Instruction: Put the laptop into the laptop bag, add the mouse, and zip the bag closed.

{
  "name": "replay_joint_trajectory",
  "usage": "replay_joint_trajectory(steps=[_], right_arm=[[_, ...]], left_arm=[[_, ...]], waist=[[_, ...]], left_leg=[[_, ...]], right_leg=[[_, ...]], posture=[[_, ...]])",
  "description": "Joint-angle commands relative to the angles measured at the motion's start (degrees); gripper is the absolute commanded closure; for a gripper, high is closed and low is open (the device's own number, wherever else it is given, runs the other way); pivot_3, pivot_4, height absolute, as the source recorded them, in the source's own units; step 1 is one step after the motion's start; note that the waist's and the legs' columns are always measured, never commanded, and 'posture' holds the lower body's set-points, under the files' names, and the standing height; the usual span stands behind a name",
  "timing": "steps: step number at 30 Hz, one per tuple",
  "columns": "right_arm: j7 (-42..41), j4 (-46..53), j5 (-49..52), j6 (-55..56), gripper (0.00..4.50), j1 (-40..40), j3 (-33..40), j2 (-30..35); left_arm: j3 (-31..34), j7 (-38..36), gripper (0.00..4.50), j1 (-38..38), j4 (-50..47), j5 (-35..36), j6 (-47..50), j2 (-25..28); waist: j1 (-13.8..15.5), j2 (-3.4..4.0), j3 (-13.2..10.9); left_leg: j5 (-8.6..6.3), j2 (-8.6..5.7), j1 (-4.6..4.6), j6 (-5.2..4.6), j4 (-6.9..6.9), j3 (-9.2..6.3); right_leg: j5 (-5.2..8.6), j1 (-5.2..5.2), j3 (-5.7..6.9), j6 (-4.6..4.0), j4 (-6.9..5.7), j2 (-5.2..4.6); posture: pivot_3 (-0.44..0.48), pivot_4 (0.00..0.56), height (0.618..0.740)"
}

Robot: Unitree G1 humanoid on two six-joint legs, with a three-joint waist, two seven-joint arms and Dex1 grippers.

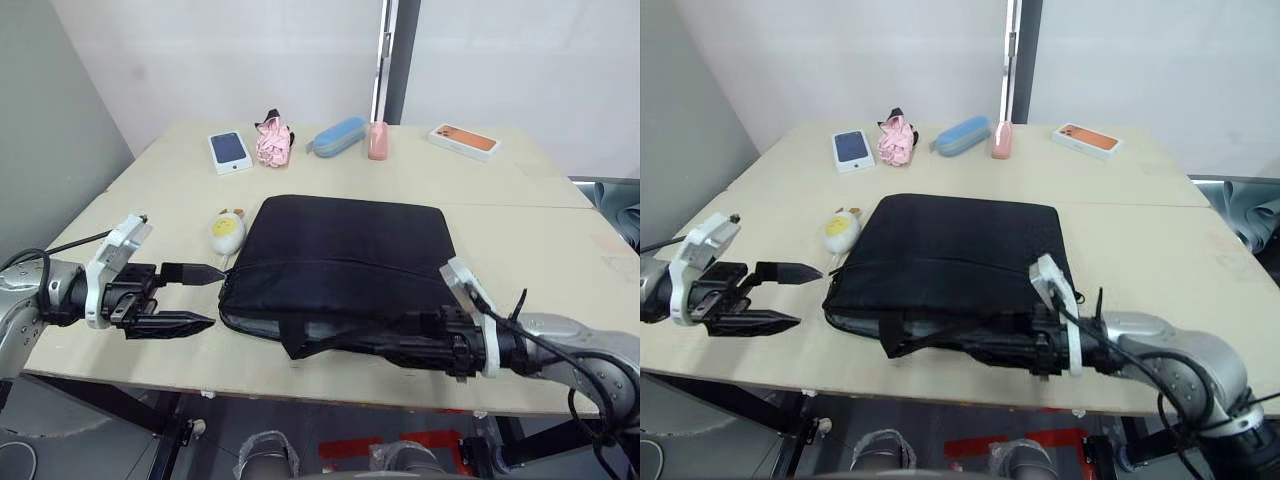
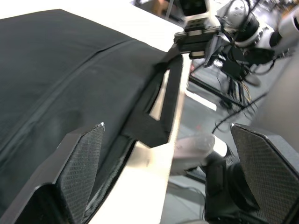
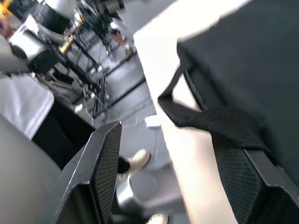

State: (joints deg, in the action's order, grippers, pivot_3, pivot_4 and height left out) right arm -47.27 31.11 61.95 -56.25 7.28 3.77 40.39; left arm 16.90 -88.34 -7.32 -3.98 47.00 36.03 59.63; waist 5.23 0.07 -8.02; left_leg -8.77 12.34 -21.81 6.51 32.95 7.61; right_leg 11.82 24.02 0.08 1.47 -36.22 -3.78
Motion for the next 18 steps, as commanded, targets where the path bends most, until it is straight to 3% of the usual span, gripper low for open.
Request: replay_joint_trajectory(steps=[1,18], right_arm=[[2.60,-3.26,1.59,0.33,1.41,3.75,1.40,-2.40],[1.00,-14.10,-16.66,3.89,1.41,15.75,-11.14,-3.68]], left_arm=[[1.82,-0.52,0.00,0.80,1.10,-0.26,-0.55,0.01],[2.07,0.46,0.00,0.63,0.57,-0.59,-1.28,-0.23]], waist=[[-0.03,-0.02,0.02],[-0.09,-0.02,0.02]], left_leg=[[0.00,0.00,-0.01,0.00,0.01,-0.01],[0.01,0.00,-0.06,0.02,0.09,-0.09]], right_leg=[[0.00,0.00,0.00,0.00,-0.01,0.00],[-0.02,0.02,0.06,-0.02,-0.13,-0.01]], posture=[[0.000,0.150,0.740],[0.000,0.150,0.740]])
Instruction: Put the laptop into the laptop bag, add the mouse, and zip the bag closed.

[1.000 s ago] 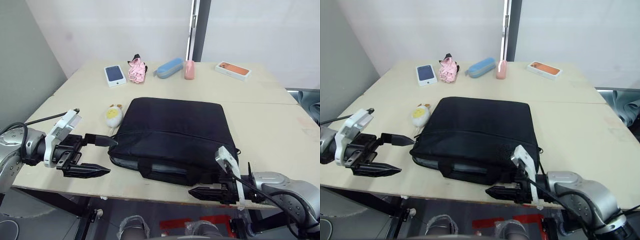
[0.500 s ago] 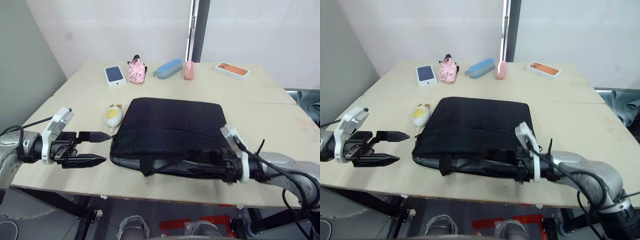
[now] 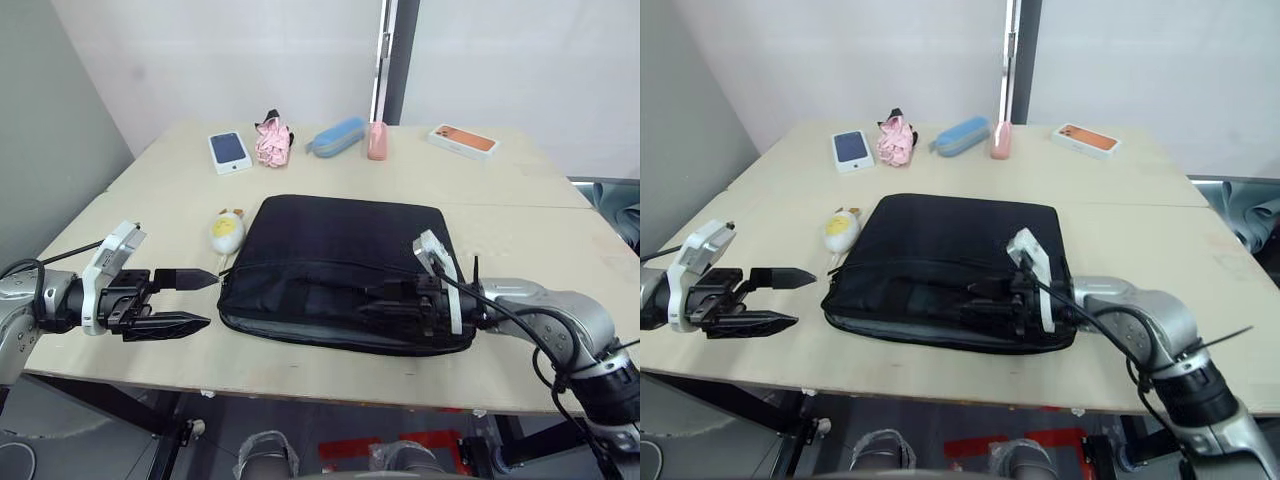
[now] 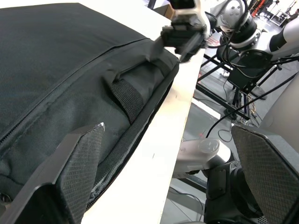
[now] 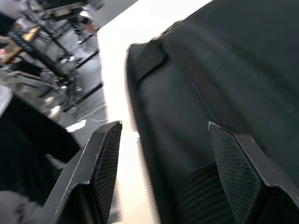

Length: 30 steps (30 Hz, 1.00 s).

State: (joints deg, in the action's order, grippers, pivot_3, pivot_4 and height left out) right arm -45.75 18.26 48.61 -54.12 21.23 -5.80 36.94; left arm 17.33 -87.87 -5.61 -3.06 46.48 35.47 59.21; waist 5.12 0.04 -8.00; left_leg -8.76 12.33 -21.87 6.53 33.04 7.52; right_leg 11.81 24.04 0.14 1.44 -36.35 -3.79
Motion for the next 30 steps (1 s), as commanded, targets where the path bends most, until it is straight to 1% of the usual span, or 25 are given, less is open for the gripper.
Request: replay_joint_trajectory(steps=[1,5,9,13,16,18,25,30], right_arm=[[-0.45,-2.08,-4.47,1.91,1.41,2.40,-2.27,-0.54],[-0.07,-5.19,-5.83,1.02,1.41,4.66,-2.63,-2.67],[-0.03,-7.37,-9.97,0.58,1.41,5.22,-6.22,-2.59],[-3.32,-4.72,-10.86,1.20,1.41,3.83,-8.29,-1.01],[-7.18,-1.21,-9.08,1.27,1.41,2.49,-7.84,0.60],[-8.76,0.06,-8.35,0.94,1.41,2.07,-7.48,1.24],[-8.23,-2.65,-9.89,0.41,1.41,3.43,-6.83,-0.05],[-11.74,1.41,-4.88,2.09,1.41,2.36,-0.77,0.72]], left_arm=[[1.62,0.05,0.00,-1.10,-0.34,-0.08,-0.79,0.18],[1.69,0.30,0.00,-0.94,-0.51,-0.11,-1.01,0.04],[1.90,0.68,0.00,-0.79,-0.55,-0.14,-1.20,-0.03],[2.16,0.95,0.00,-0.73,-0.65,0.11,-1.17,-0.09],[2.24,1.18,0.00,-0.74,-0.61,0.21,-1.18,-0.18],[2.25,1.31,0.00,-0.75,-0.58,0.27,-1.14,-0.27],[1.79,1.80,0.00,-1.33,-0.37,0.28,-0.99,-0.89],[1.71,1.80,0.00,-1.45,-0.36,0.24,-0.83,-0.99]], waist=[[0.04,-0.01,0.01],[0.02,-0.02,0.02],[-0.02,-0.05,0.04],[0.02,-0.10,0.11],[0.09,-0.10,0.11],[0.14,-0.10,0.10],[0.05,-0.09,0.10],[0.11,-0.09,0.08]], left_leg=[[0.00,0.00,0.01,0.00,0.00,0.00],[0.00,0.01,-0.01,0.01,0.07,0.00],[0.00,0.01,0.02,0.01,0.12,0.00],[0.00,0.01,0.13,0.01,0.12,0.00],[-0.01,0.01,0.42,0.02,0.12,0.04],[-0.01,0.01,0.42,0.03,0.11,0.08],[-0.01,0.01,0.39,0.03,0.10,0.12],[-0.01,0.01,0.39,0.03,0.10,0.14]], right_leg=[[0.00,0.00,0.00,0.00,-0.01,0.00],[0.00,0.00,-0.01,-0.01,-0.01,0.01],[0.00,-0.03,-0.02,-0.01,-0.11,0.00],[0.00,-0.08,-0.05,-0.01,-0.25,0.00],[0.00,-0.24,-0.10,0.00,-0.27,0.01],[0.01,-0.23,-0.15,0.00,-0.26,0.01],[0.01,-0.15,-0.18,0.00,-0.25,0.02],[0.01,-0.14,-0.21,0.00,-0.25,0.02]], posture=[[0.000,0.150,0.740],[0.000,0.150,0.740],[0.000,0.150,0.740],[0.000,0.150,0.740],[0.000,0.150,0.740],[0.000,0.150,0.740],[0.000,0.150,0.740],[0.000,0.150,0.740]])
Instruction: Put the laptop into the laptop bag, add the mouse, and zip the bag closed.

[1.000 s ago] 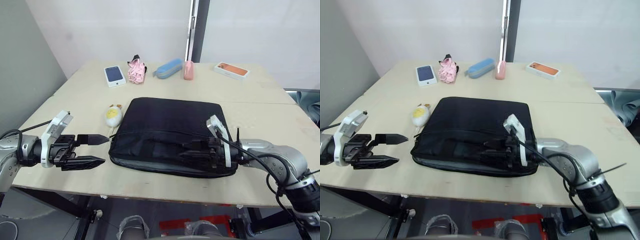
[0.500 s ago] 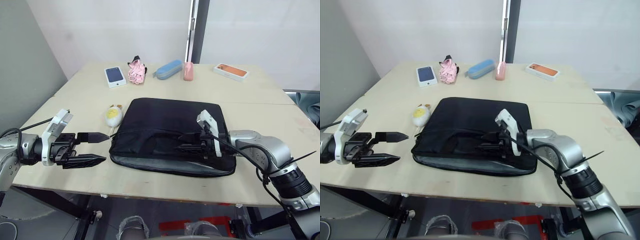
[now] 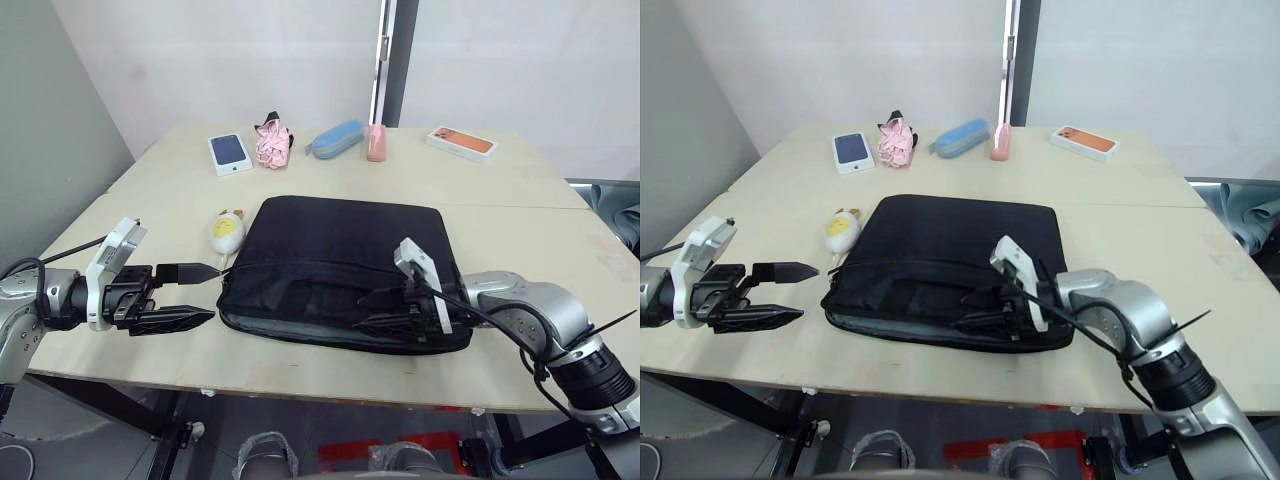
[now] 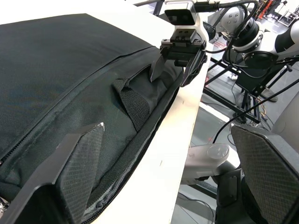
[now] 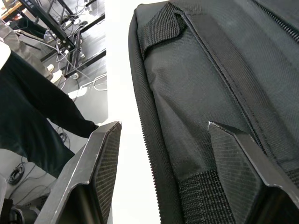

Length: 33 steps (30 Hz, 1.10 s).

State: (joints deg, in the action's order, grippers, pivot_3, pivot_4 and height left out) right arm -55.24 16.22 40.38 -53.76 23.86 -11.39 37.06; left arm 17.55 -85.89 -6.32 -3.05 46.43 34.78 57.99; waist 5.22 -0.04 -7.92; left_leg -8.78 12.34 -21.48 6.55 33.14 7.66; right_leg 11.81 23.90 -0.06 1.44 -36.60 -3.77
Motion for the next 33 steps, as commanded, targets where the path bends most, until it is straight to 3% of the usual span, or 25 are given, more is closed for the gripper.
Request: replay_joint_trajectory(steps=[1,4,14,22,30,33], right_arm=[[-2.88,4.16,4.08,2.46,1.41,-0.65,5.89,0.70],[-3.27,3.94,4.64,2.64,1.41,-0.45,7.25,0.88],[-1.09,-3.99,0.14,6.70,4.46,3.45,6.79,-3.15],[-5.55,-10.61,-10.01,16.68,4.46,3.63,-0.42,-3.39],[-12.67,-20.05,-15.48,22.89,4.46,6.13,-3.71,-3.98],[-13.76,-22.35,-14.60,23.56,4.46,7.25,-1.79,-5.12]], left_arm=[[1.47,-0.19,0.00,-0.75,-0.33,0.27,-0.14,0.24],[1.13,-0.20,0.00,-1.10,0.00,0.06,-0.22,0.18],[0.15,-0.41,0.00,-2.46,0.93,-0.77,-0.38,0.15],[0.79,-0.98,0.00,-2.66,0.94,-0.75,0.40,0.77],[1.58,-1.67,0.00,-2.56,-1.50,-0.46,0.60,1.88],[1.31,-1.45,0.00,-3.38,-2.85,0.29,1.05,1.92]], waist=[[0.05,0.00,0.00],[0.08,-0.01,0.00],[-0.21,0.01,-0.01],[-0.11,0.01,-0.01],[-0.15,0.00,-0.01],[-0.14,-0.01,0.00]], left_leg=[[0.00,0.00,0.00,0.00,0.00,0.00],[0.00,0.00,-0.03,0.00,-0.02,0.00],[0.00,0.00,-0.05,0.00,-0.04,0.03],[0.00,0.01,-0.38,0.00,-0.03,-0.08],[0.00,0.02,-0.45,0.00,-0.03,-0.10],[0.00,0.02,-0.45,-0.01,-0.03,-0.10]], right_leg=[[0.00,0.00,0.00,0.00,0.00,0.00],[0.00,0.02,0.00,0.00,0.05,0.00],[0.00,0.07,-0.01,0.00,0.03,0.01],[0.00,0.18,0.16,-0.01,0.21,0.00],[-0.01,0.24,0.18,-0.02,0.20,0.00],[-0.01,0.22,0.18,-0.02,0.23,0.00]], posture=[[0.000,0.150,0.740],[0.000,0.150,0.740],[0.000,0.150,0.740],[0.000,0.150,0.740],[0.000,0.150,0.740],[0.000,0.150,0.740]])
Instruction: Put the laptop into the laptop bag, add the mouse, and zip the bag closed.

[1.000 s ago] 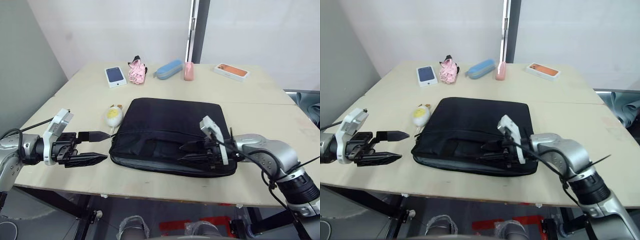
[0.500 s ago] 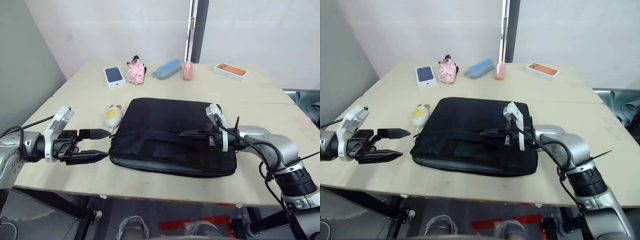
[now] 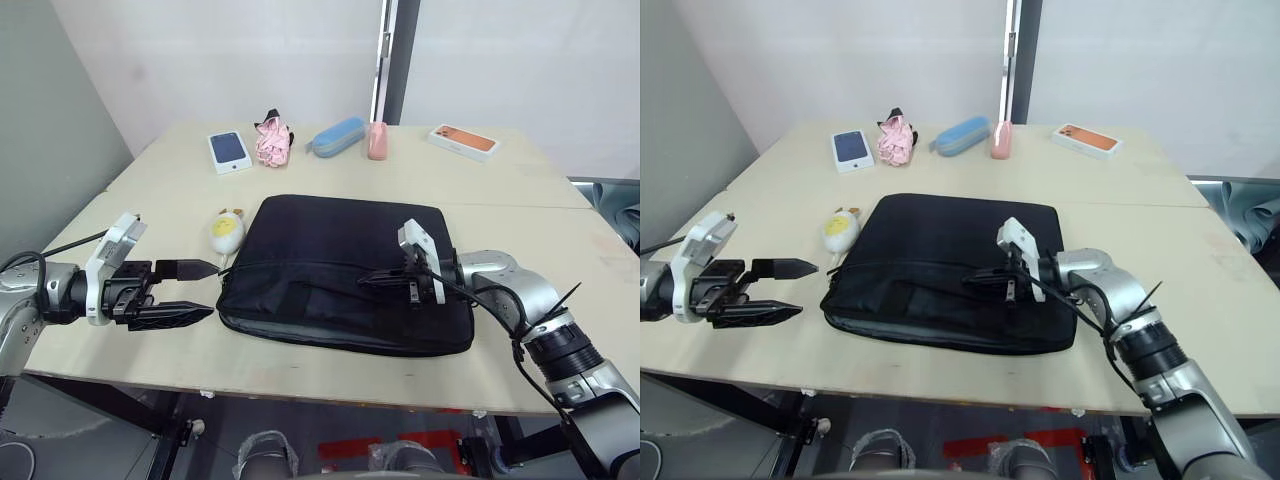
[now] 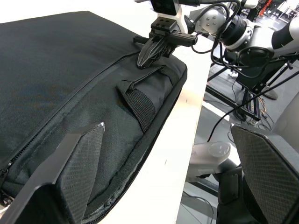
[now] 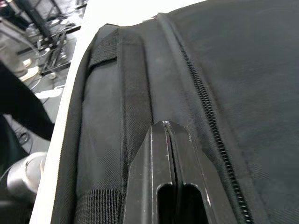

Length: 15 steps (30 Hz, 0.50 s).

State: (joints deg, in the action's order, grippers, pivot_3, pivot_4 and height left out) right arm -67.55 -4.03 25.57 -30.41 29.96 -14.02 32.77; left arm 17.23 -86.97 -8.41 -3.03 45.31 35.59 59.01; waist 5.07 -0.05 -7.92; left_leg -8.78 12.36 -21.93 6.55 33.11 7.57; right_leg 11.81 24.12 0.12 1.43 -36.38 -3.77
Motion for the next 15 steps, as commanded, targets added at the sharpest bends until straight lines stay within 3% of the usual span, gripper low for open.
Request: replay_joint_trajectory(steps=[1,8,15], right_arm=[[-1.27,-2.89,0.90,-0.11,4.46,1.84,1.92,-1.36],[-1.30,1.78,6.28,-2.07,4.46,2.69,8.24,-2.20],[-1.68,9.71,7.64,-3.81,4.46,-2.12,8.70,-0.03]], left_arm=[[1.48,-0.40,0.00,-1.45,-3.30,1.49,0.32,0.94],[0.74,-0.60,0.00,-2.21,-5.69,1.59,0.74,0.70],[0.07,-1.12,0.00,-2.60,-5.01,0.95,0.53,0.53]], waist=[[-0.02,0.00,0.00],[0.04,0.03,-0.03],[0.22,0.03,-0.02]], left_leg=[[0.00,0.00,0.01,0.00,0.01,0.00],[0.01,0.01,-0.02,-0.01,0.05,0.00],[0.01,0.02,-0.07,-0.01,-0.01,0.02]], right_leg=[[0.00,-0.01,0.00,0.00,-0.01,0.00],[-0.01,0.05,0.00,-0.02,-0.10,0.00],[0.00,0.09,0.00,-0.03,0.00,0.01]], posture=[[0.000,0.150,0.740],[0.000,0.150,0.740],[0.000,0.150,0.740]])
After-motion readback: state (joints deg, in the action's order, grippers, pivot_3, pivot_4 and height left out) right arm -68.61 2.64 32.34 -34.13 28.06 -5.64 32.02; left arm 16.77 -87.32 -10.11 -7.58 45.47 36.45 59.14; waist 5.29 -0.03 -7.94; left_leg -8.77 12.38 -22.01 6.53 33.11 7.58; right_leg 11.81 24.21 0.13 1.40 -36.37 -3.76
